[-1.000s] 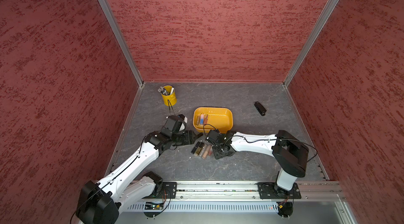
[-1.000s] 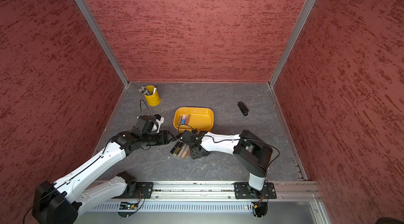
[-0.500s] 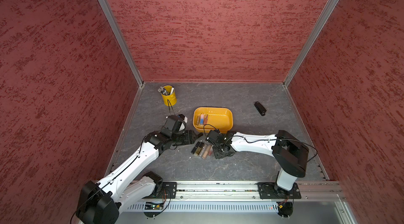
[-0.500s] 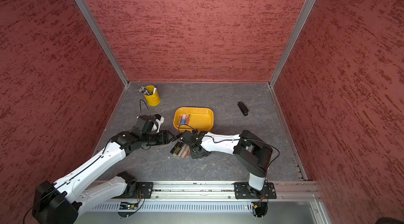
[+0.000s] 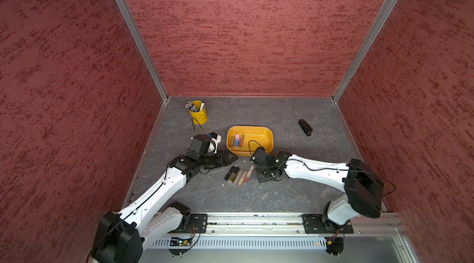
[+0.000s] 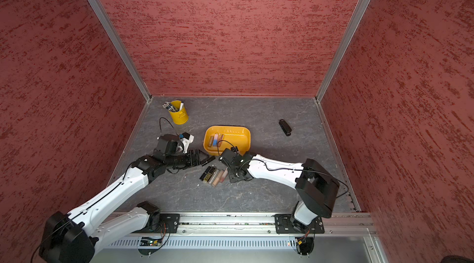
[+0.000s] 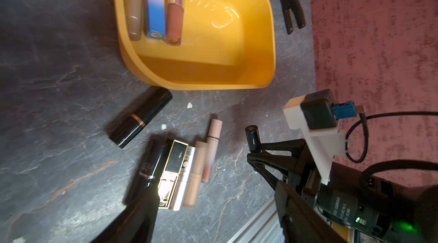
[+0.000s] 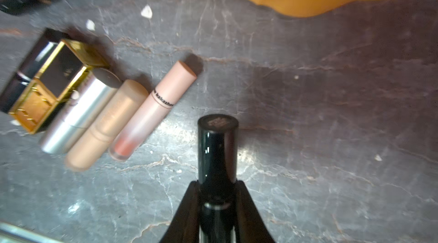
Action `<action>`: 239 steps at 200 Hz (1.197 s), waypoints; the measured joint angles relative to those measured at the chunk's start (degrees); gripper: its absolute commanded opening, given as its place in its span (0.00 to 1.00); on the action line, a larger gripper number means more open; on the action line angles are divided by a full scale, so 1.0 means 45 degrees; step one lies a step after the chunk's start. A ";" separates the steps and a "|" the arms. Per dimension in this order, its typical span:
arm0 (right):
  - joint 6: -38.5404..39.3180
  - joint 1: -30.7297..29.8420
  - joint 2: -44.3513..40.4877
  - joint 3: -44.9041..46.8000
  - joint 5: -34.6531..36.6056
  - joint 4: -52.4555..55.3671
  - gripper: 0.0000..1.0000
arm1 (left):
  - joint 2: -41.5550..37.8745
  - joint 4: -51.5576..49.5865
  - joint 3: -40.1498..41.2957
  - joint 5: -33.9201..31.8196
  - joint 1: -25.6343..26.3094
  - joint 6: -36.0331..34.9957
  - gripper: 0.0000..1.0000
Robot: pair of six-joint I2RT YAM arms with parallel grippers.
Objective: Put the lipstick into the storage box
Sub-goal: Pick up the lipstick at the center of the board.
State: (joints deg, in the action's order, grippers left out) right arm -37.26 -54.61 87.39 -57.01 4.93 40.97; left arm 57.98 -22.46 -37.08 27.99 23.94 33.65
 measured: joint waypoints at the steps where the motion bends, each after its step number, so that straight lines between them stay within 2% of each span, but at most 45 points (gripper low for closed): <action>1: 0.0010 0.0029 -0.0049 0.0019 -0.0024 -0.0015 0.18 | 0.0005 0.0044 0.0005 0.0049 -0.0010 0.0015 0.82; 8: 0.0121 0.0355 -0.0525 0.0151 -0.0291 -0.0175 0.19 | 0.0063 0.0520 0.0015 0.0452 -0.0131 0.0141 0.86; 30: 0.0631 0.1545 -0.2113 0.0563 -0.1768 -0.0976 0.19 | 0.0510 0.2409 0.0029 0.1753 -0.0423 0.0695 0.86; 52: 0.1078 0.2895 -0.3351 0.0758 -0.3993 -0.2098 0.19 | 0.1166 0.4507 0.0029 0.2822 -0.0495 0.1389 0.87; 64: 0.1253 0.3551 -0.3779 0.0767 -0.5212 -0.2744 0.19 | 0.1462 0.5697 0.0024 0.3269 -0.0515 0.1807 0.91; 98: 0.1472 0.4979 -0.4065 0.0578 -0.8383 -0.4250 0.19 | 0.2210 0.8869 -0.0073 0.4099 -0.0525 0.2749 0.92; 136: 0.1049 0.5557 -0.3662 0.0505 -1.1021 -0.6159 0.19 | 0.3410 1.1196 -0.1020 0.4857 -0.0277 0.3444 0.91; 179: 0.0389 0.5576 -0.3381 0.0510 -1.2449 -0.7732 0.19 | 0.4362 1.2434 -0.1729 0.5445 0.0515 0.3891 0.84; 239: 0.0219 0.5581 -0.3371 0.0515 -1.2876 -0.8213 0.19 | 0.4896 1.2624 -0.1885 0.5731 0.0758 0.4279 0.71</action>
State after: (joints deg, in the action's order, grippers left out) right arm -36.27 -29.50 72.23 -54.70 -53.01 4.01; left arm 80.01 34.35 -45.56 53.78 27.35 52.90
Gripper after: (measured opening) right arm 0.233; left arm 0.741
